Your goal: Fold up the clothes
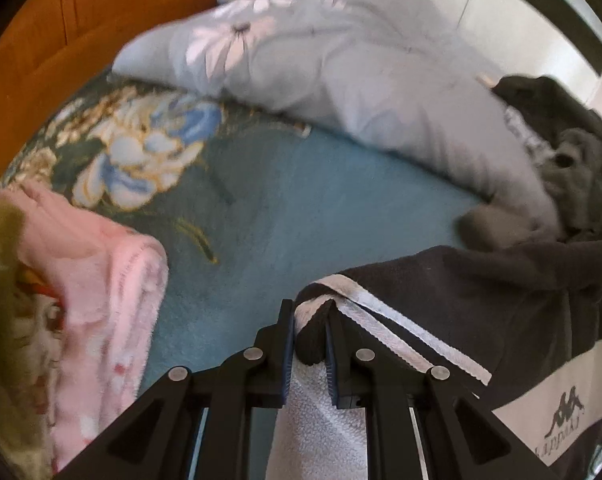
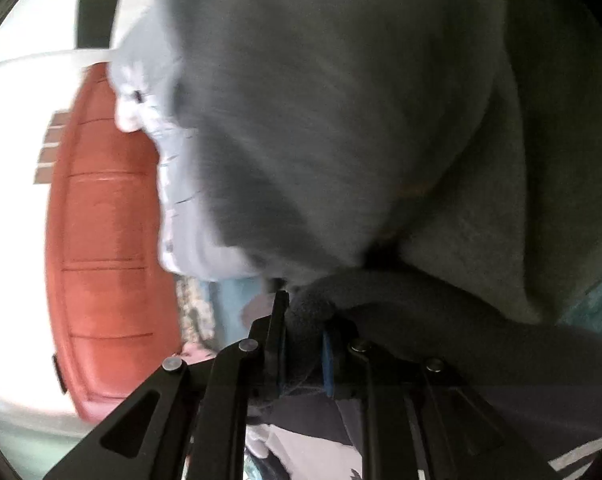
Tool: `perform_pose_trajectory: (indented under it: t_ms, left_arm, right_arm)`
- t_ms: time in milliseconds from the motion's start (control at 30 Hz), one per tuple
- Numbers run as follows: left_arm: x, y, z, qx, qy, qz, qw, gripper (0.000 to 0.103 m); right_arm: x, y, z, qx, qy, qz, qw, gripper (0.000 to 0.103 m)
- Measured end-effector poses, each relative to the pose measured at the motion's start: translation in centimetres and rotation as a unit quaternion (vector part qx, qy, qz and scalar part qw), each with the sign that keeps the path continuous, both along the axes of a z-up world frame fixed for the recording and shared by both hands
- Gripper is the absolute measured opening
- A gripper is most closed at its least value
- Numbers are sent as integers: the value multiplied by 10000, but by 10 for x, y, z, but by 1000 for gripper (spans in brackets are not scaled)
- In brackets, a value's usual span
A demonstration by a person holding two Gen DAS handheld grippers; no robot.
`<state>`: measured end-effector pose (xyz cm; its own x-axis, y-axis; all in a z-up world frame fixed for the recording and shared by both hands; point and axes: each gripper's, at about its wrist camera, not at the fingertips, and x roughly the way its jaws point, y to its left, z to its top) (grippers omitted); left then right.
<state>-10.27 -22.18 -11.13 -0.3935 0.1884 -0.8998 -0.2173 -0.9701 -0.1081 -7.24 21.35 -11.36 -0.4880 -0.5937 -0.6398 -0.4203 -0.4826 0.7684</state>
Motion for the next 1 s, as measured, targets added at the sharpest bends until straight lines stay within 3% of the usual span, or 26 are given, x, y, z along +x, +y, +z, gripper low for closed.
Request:
perform_pose_trajectory:
  t_ms: [200, 267, 300, 333, 500, 633, 800, 900, 1000]
  left_arm:
    - [7, -5, 12, 301, -134, 263, 9991, 25]
    - [15, -10, 26, 393, -61, 376, 9985, 47]
    - [19, -12, 33, 424, -6, 433, 9982, 49]
    - [24, -15, 43, 469, 79, 492, 9977, 50]
    - [68, -24, 91, 682, 544, 672, 9939, 59]
    - [120, -32, 107, 806, 698, 708, 9918, 62]
    - [177, -38, 97, 732, 672, 810, 9918, 64]
    - [195, -40, 89, 801, 566, 965, 9905, 64]
    - [201, -37, 85, 848, 464, 1053, 9897, 64]
  right_arm:
    - [0, -8, 16, 325, -90, 175, 9993, 19]
    - [2, -14, 34, 600, 44, 453, 9972, 36]
    - [4, -17, 43, 718, 125, 572, 9957, 50]
    - [8, -19, 52, 815, 245, 653, 9942, 55]
    - [55, -3, 109, 1378, 912, 773, 9832, 55]
    - [136, 35, 118, 1964, 846, 561, 9753, 55]
    - [282, 100, 81, 2682, 8, -127, 9633, 55]
    - [380, 137, 48, 2778, -755, -629, 9556, 55]
    - [445, 157, 23, 2414, -1060, -1017, 9592, 55]
